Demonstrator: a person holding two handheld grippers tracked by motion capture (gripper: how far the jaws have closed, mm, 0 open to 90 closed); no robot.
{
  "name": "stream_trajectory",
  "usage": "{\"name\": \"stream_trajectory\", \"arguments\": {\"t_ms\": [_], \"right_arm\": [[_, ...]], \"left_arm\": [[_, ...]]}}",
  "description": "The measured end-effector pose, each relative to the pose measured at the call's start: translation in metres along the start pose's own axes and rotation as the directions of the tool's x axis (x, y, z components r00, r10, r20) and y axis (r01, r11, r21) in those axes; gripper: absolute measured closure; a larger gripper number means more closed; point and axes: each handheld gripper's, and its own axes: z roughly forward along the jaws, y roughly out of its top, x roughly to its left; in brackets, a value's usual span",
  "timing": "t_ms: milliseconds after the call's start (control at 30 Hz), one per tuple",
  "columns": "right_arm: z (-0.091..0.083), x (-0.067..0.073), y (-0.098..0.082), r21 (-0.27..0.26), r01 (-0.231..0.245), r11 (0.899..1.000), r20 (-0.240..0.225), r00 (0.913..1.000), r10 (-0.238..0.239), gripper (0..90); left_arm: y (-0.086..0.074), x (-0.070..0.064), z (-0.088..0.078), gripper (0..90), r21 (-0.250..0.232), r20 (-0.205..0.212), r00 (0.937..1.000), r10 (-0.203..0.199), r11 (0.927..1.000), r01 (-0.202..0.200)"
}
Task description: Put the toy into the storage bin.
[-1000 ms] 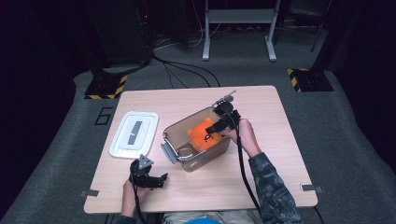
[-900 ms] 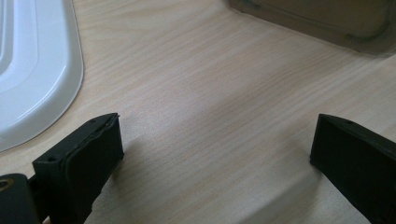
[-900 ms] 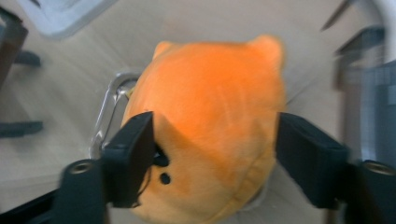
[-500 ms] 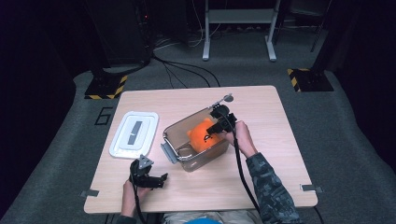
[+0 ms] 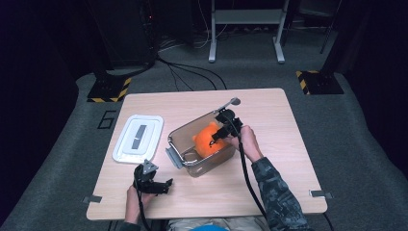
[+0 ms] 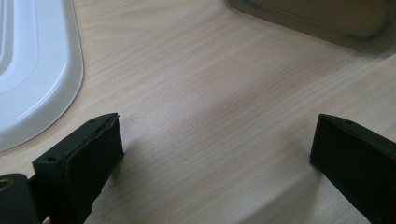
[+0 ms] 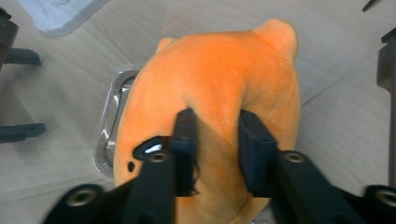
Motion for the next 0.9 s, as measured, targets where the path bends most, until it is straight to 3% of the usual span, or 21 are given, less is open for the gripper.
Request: {"name": "stream_trajectory", "arguments": {"t_ms": [167,367,567,733,800,833,867,900], "right_arm": [[-0.008,0.001,0.0,-0.03,0.018,0.999,0.01,0.9998,-0.017,83.7],[-0.014,0.005,0.002,-0.046,0.044,0.998,0.032,0.9986,-0.042,85.9],[-0.02,0.011,0.004,-0.055,0.072,0.996,0.091,0.9937,-0.066,85.7],[-0.015,0.007,0.002,-0.044,0.062,0.997,0.091,0.9941,-0.058,82.0],[-0.016,0.006,0.002,-0.048,0.055,0.997,0.082,0.9953,-0.051,72.9],[-0.016,0.006,0.002,-0.048,0.055,0.997,0.082,0.9953,-0.051,72.9],[-0.018,0.005,0.002,-0.057,0.051,0.997,0.069,0.9965,-0.047,63.6],[-0.018,0.005,0.002,-0.057,0.051,0.997,0.069,0.9965,-0.047,63.6]], "left_arm": [[0.0,0.0,0.0,2.1,0.0,0.0,1.0,0.001,1.0,-0.001],[0.0,0.0,0.0,2.1,-0.001,-0.001,1.0,0.0,1.0,0.0],[0.0,0.0,0.0,2.1,0.0,0.0,1.0,0.001,1.0,-0.001],[0.0,0.0,0.0,2.1,-0.001,-0.001,1.0,0.0,1.0,0.0],[0.0,0.0,0.0,2.1,0.0,0.0,1.0,0.0,1.0,0.0],[0.0,0.0,0.0,2.1,0.0,0.0,1.0,0.0,1.0,0.0],[0.0,0.0,0.0,2.1,0.0,0.0,1.0,0.0,1.0,0.0],[0.0,0.0,0.0,2.1,0.0,0.0,1.0,0.0,1.0,0.0]]}}
